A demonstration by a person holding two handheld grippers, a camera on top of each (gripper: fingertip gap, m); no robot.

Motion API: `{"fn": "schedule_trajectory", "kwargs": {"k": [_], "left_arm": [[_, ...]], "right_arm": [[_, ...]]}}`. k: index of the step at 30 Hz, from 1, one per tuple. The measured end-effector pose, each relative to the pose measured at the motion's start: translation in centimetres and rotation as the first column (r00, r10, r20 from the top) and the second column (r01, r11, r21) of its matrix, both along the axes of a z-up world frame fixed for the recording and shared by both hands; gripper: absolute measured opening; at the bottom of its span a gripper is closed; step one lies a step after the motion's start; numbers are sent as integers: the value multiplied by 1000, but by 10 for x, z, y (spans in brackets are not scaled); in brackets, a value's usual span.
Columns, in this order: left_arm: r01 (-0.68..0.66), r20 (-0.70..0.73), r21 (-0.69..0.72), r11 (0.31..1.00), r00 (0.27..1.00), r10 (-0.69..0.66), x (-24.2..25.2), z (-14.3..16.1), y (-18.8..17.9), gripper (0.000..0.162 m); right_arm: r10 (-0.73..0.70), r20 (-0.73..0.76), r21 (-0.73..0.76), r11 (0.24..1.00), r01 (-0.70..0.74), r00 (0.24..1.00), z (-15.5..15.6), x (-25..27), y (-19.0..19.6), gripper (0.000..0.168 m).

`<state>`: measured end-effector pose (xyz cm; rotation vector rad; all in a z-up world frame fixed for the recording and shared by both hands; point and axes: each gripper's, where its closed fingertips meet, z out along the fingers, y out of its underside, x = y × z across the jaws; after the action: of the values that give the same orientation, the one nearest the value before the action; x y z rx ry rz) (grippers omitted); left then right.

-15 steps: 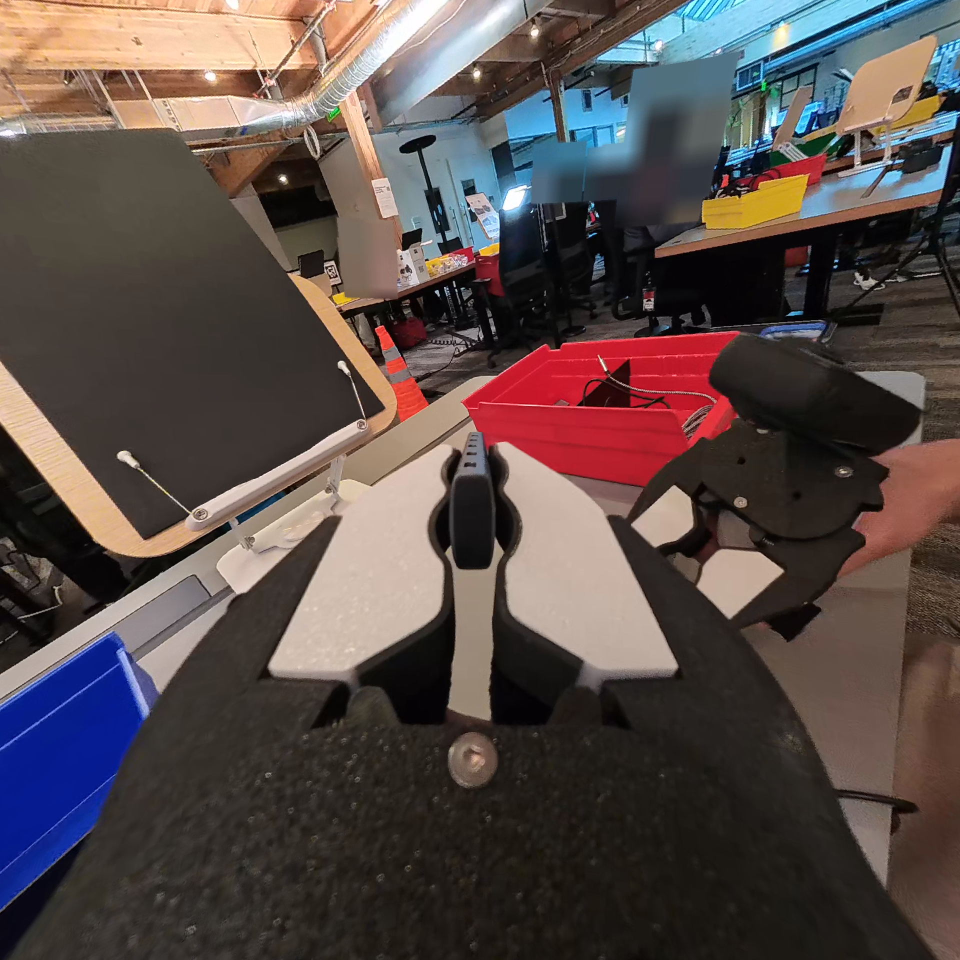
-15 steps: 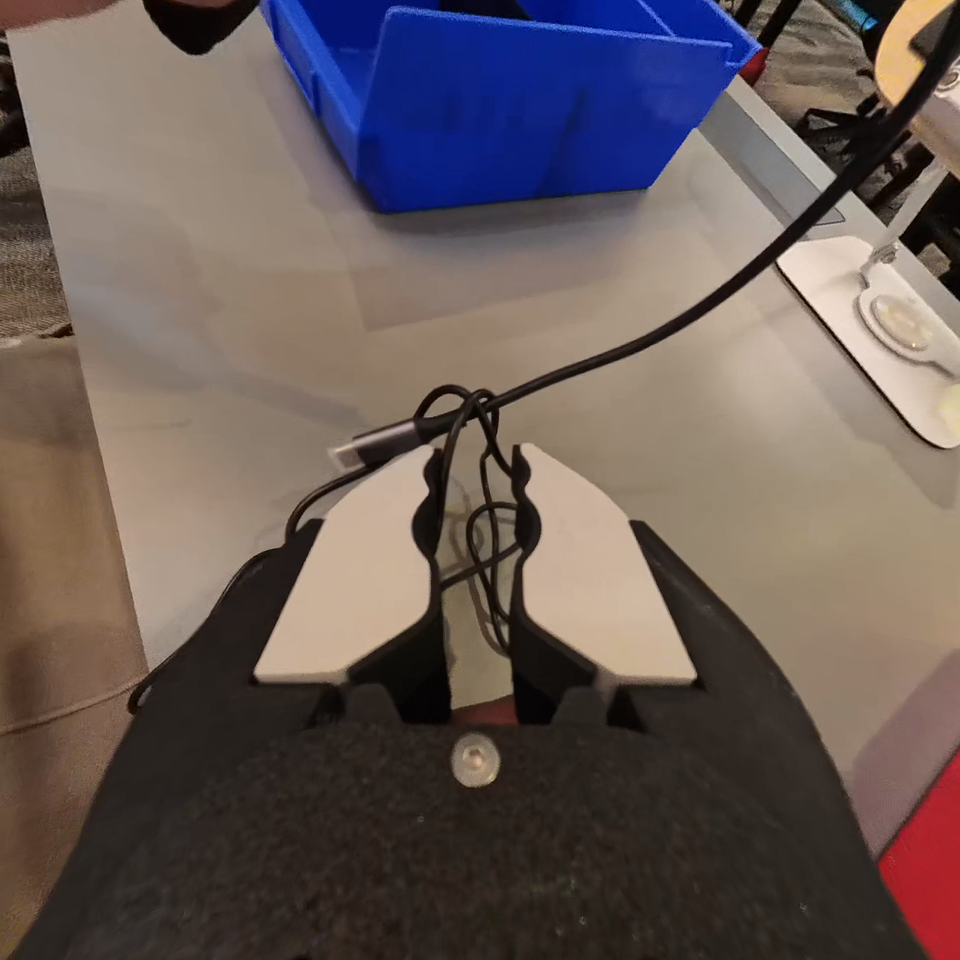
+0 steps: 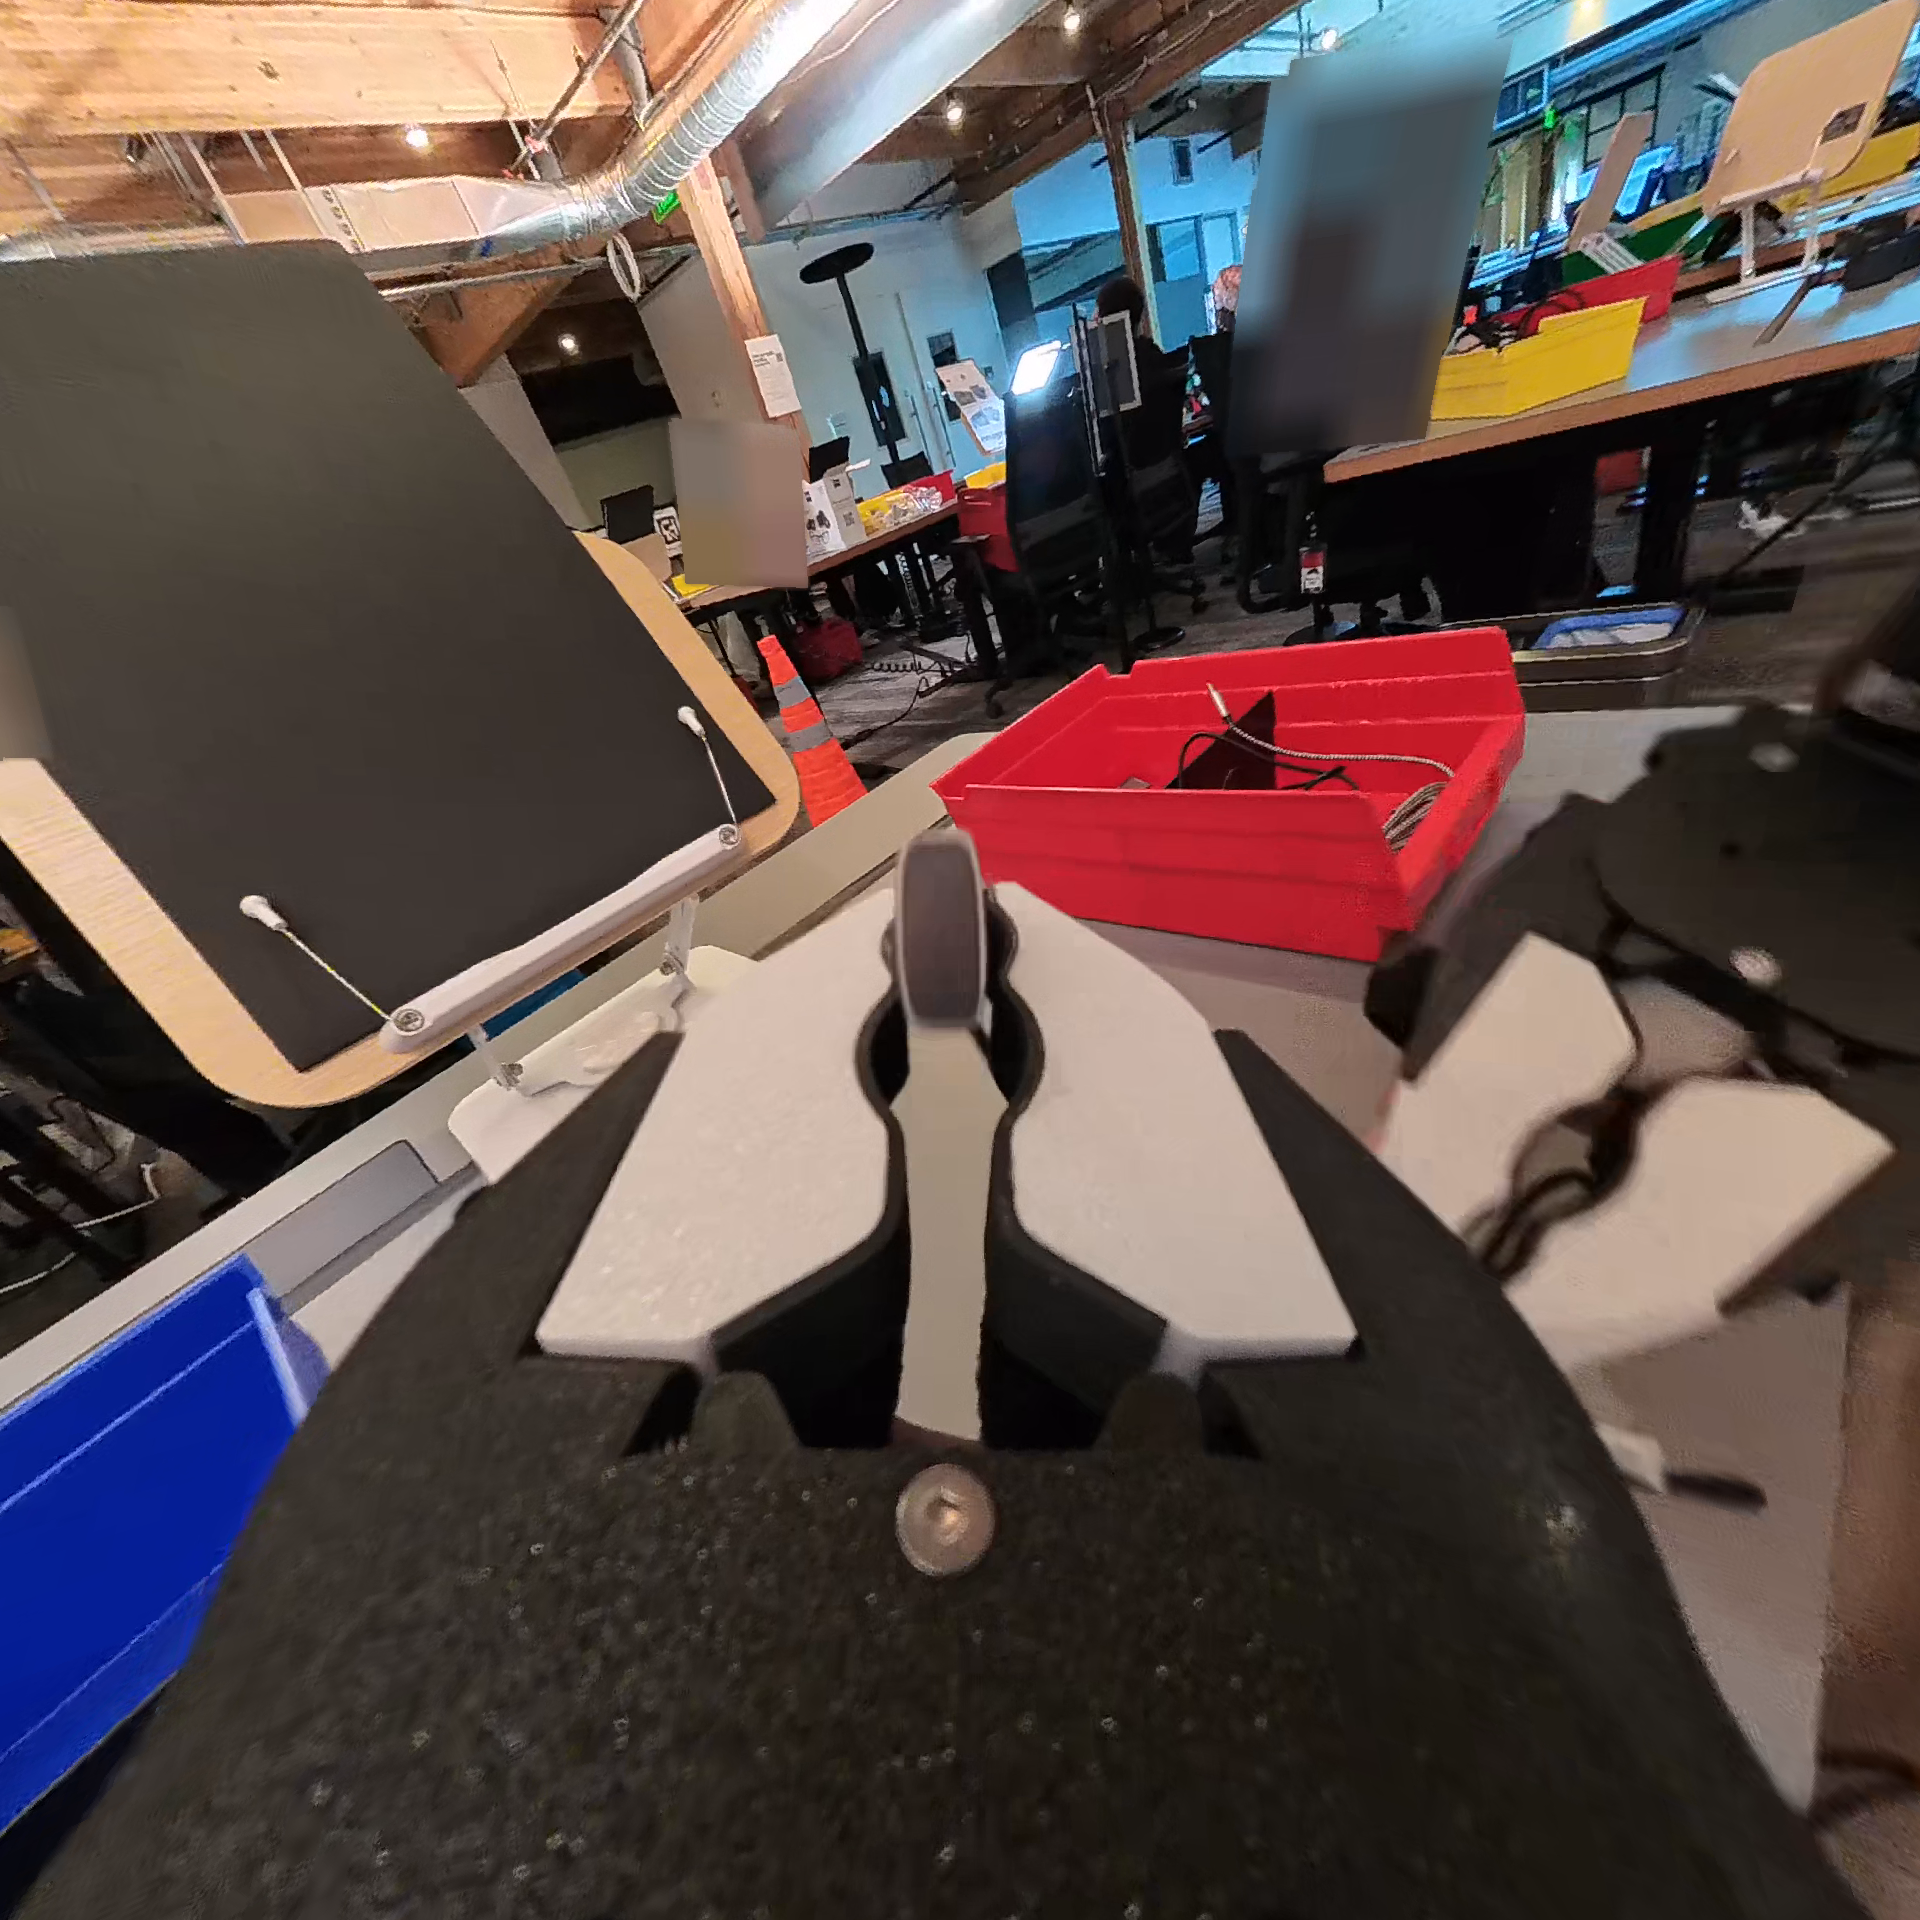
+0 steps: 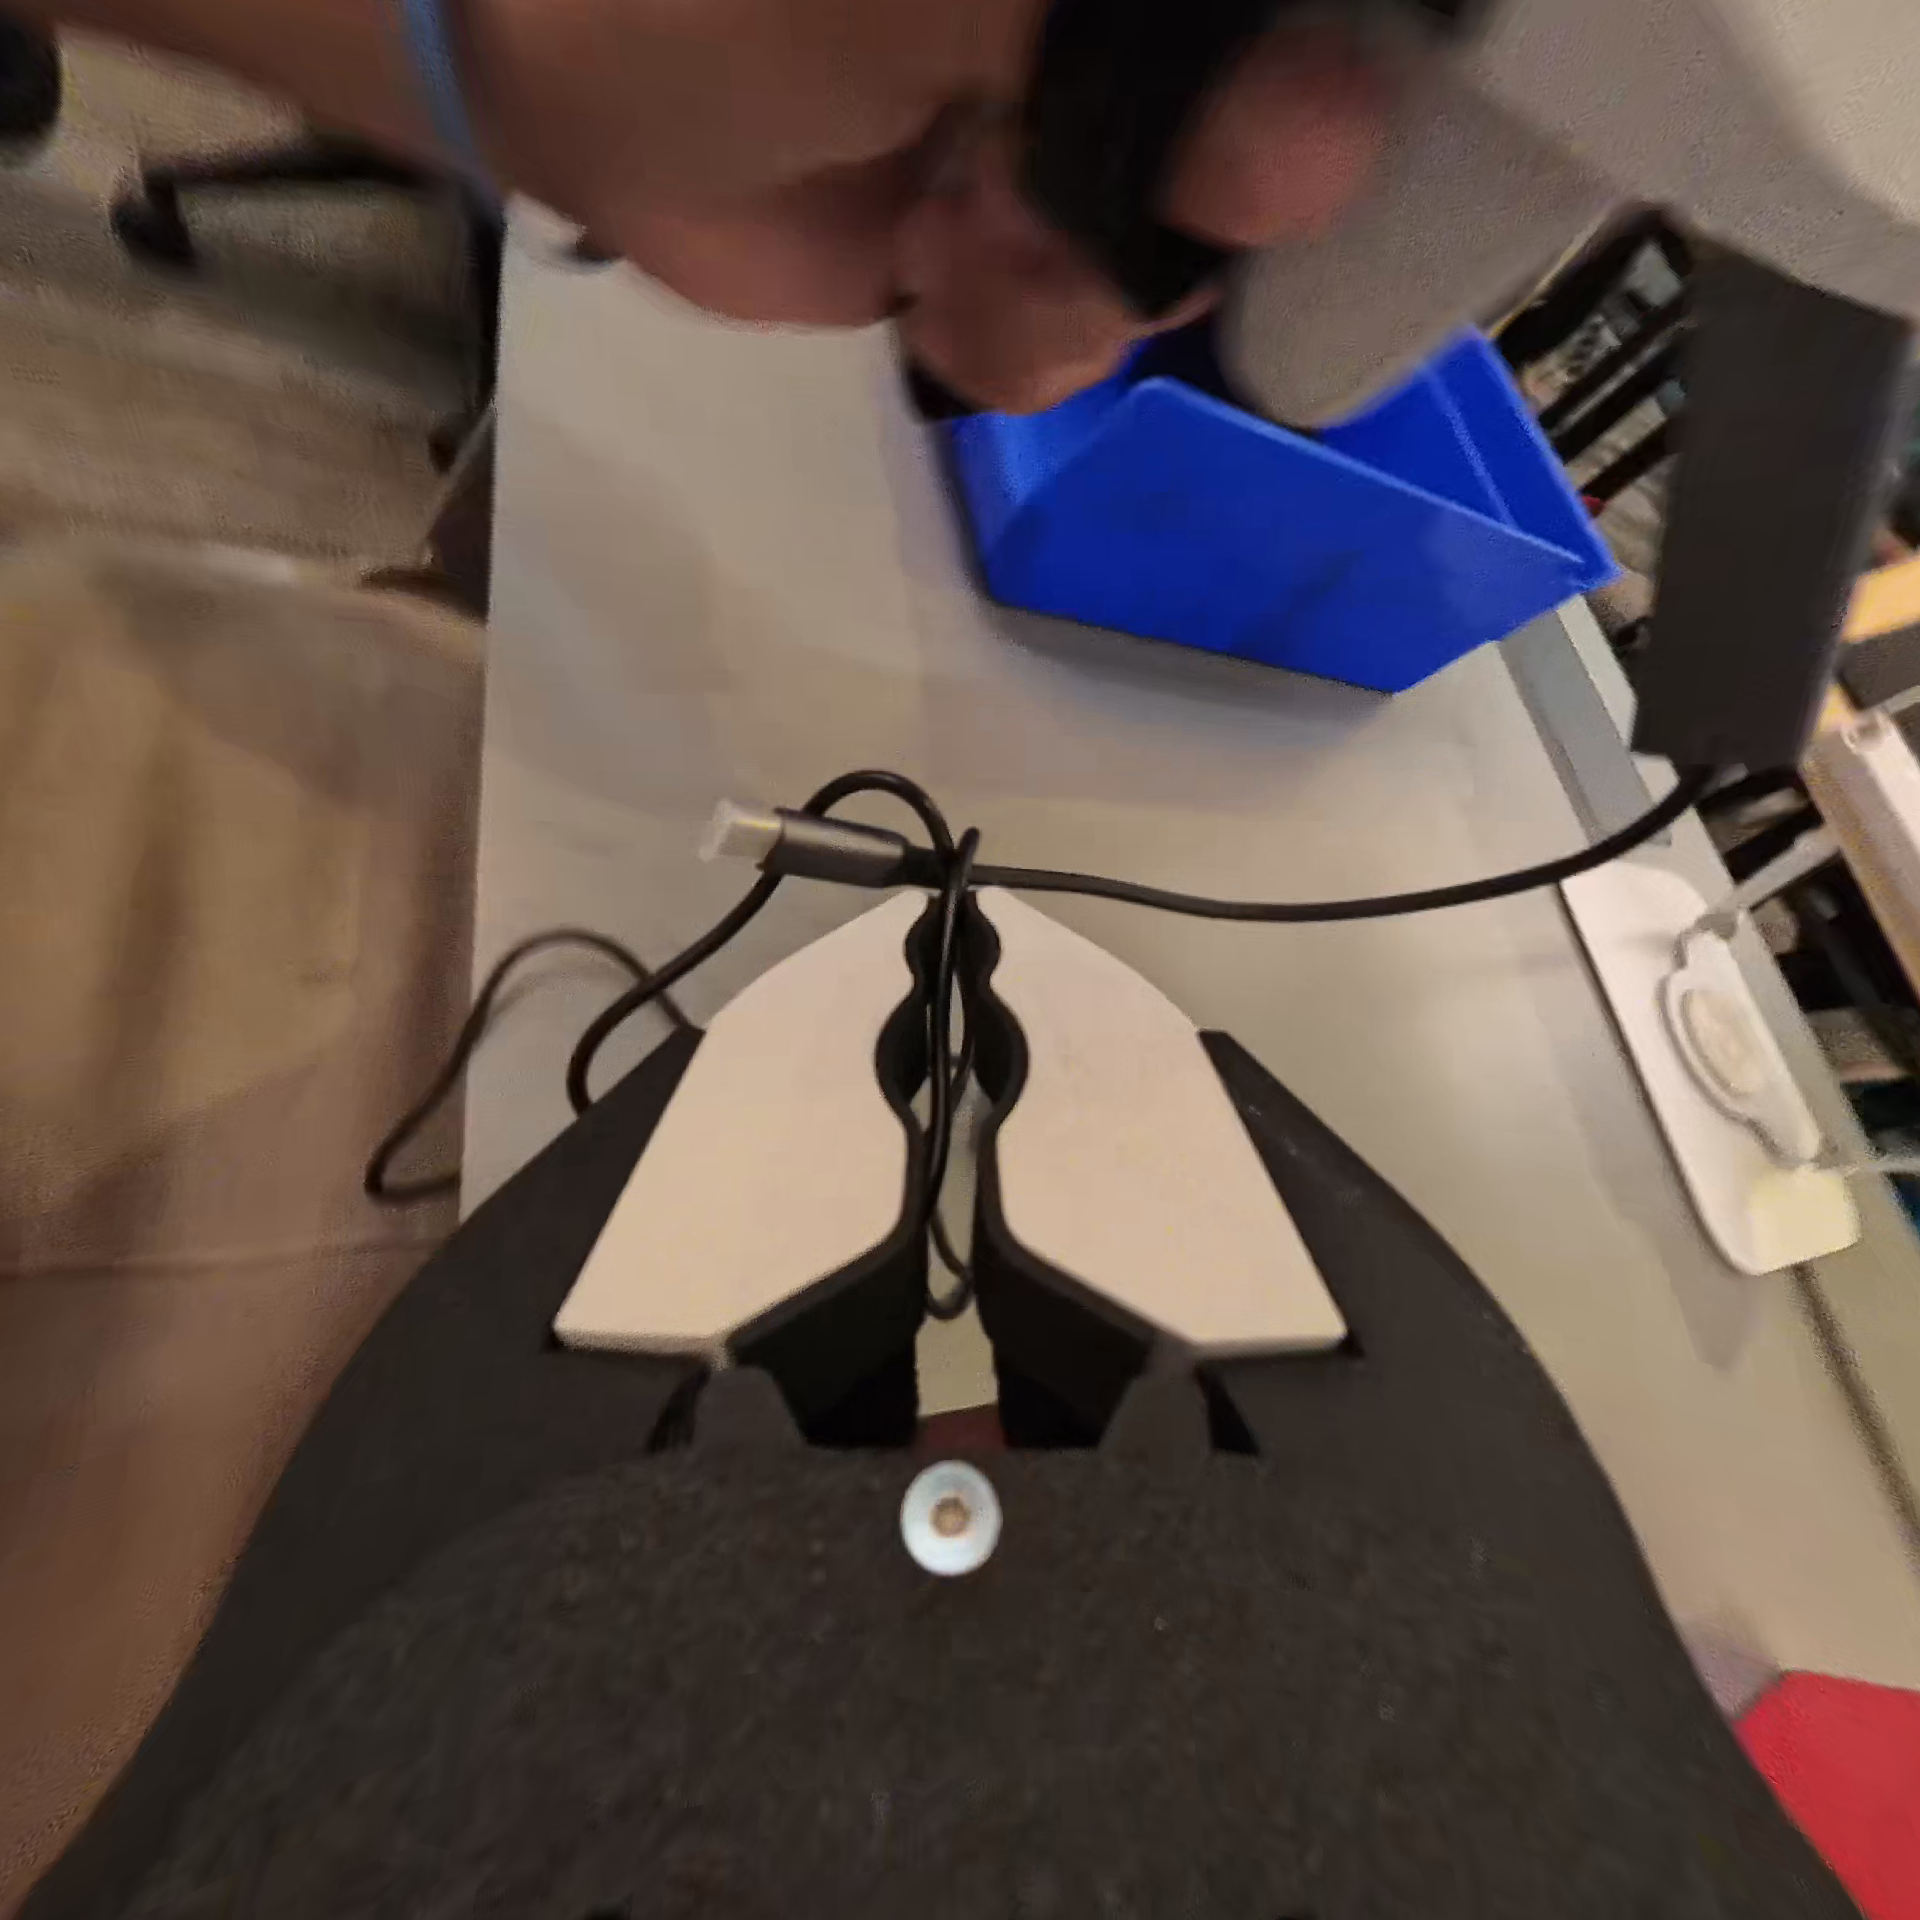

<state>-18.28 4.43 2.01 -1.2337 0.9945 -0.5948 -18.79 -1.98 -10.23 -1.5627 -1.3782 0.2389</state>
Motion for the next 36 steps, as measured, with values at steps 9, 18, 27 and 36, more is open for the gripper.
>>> {"fn": "schedule_trajectory", "kwargs": {"k": [9, 18, 27, 36], "left_arm": [[-201, -16, 167, 965, 978, 207, -21, 14, 20, 10], [-341, 43, 123, 932, 940, 338, -62, 27, 40, 10], [-296, -27, 7, 955, 955, 296, -73, -14, 6, 10], [-257, -70, -120, 959, 966, 251, -94, -60, -39, 10]], "right_arm": [[167, 155, -74, 985, -157, 974, -42, -18, -36, 2], [-99, 147, -191, 974, 126, 984, -43, 43, 10, 2], [-295, 135, -417, 849, 324, 946, -69, 82, 13, 49], [-252, 64, -472, 845, 252, 966, -18, 89, -42, 79]]}}
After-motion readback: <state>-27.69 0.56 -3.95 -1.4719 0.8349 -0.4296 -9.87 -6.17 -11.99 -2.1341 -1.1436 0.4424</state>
